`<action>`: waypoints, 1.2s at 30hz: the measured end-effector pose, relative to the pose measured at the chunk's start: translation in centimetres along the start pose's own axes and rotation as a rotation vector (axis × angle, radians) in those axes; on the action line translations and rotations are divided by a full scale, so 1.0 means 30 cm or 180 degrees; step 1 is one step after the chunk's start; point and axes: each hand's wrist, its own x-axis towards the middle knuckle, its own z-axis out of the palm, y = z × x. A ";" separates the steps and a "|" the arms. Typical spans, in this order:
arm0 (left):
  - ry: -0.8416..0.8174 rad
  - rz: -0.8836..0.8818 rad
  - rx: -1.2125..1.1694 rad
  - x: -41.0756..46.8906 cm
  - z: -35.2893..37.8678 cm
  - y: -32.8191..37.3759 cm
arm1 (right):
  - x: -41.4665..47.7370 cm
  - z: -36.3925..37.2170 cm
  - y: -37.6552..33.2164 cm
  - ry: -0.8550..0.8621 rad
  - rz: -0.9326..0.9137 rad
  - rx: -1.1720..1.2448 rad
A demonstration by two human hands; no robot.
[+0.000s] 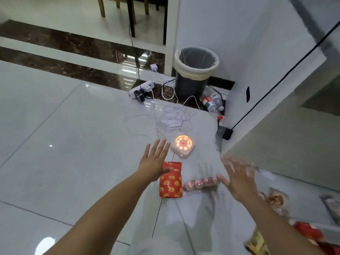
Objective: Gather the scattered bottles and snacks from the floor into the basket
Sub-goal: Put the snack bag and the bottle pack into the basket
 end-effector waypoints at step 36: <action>-0.0623 -0.2058 -0.4859 0.107 0.576 0.106 | 0.090 0.597 -0.063 -0.0019 0.1246 0.1293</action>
